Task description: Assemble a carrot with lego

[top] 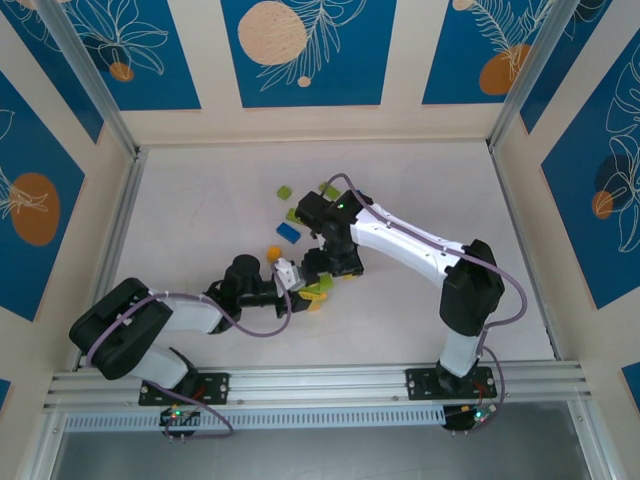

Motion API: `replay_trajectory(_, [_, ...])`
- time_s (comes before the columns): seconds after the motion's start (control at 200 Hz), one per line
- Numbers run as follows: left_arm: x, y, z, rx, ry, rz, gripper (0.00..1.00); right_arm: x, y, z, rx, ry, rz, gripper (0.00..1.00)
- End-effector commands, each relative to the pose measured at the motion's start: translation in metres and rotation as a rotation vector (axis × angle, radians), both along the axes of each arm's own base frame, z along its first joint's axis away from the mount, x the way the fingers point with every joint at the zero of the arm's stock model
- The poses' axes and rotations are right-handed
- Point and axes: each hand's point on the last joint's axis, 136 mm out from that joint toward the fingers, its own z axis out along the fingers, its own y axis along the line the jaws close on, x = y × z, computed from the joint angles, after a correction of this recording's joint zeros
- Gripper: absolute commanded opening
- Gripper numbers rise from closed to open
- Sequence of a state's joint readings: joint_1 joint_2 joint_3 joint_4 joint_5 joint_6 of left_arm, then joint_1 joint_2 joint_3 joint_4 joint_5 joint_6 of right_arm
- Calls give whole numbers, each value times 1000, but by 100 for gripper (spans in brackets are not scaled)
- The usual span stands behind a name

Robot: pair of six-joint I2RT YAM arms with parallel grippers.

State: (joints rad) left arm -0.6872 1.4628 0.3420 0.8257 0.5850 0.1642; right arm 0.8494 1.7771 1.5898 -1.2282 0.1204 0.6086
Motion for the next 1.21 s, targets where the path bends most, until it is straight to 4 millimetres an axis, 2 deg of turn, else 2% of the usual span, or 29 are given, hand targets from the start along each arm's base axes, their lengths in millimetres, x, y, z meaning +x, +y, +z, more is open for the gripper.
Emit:
replay_trajectory(0.0, [2,1,-9,32,28,8,36,5,-8,35,36,-79,-7,77])
replay_trajectory(0.12, [3,2,-9,34,28,13,48,4,-25,40,31,-93,-34,74])
replay_trajectory(0.325, [2,1,-8,30,29,4,66,-12,-42,33,29,-44,-40,48])
replay_trajectory(0.515, [-1,2,-2,11,19,-1,99,-34,-45,15,22,26,-47,37])
replay_trajectory(0.75, [5,6,3,6,-11,47,100,-41,-31,-3,60,48,-76,35])
replay_trajectory(0.935, [10,8,7,4,-31,74,100,-33,-20,-11,64,46,-59,34])
replay_trajectory(1.2, [18,5,8,-3,-27,73,100,-23,-17,-18,57,28,-39,34])
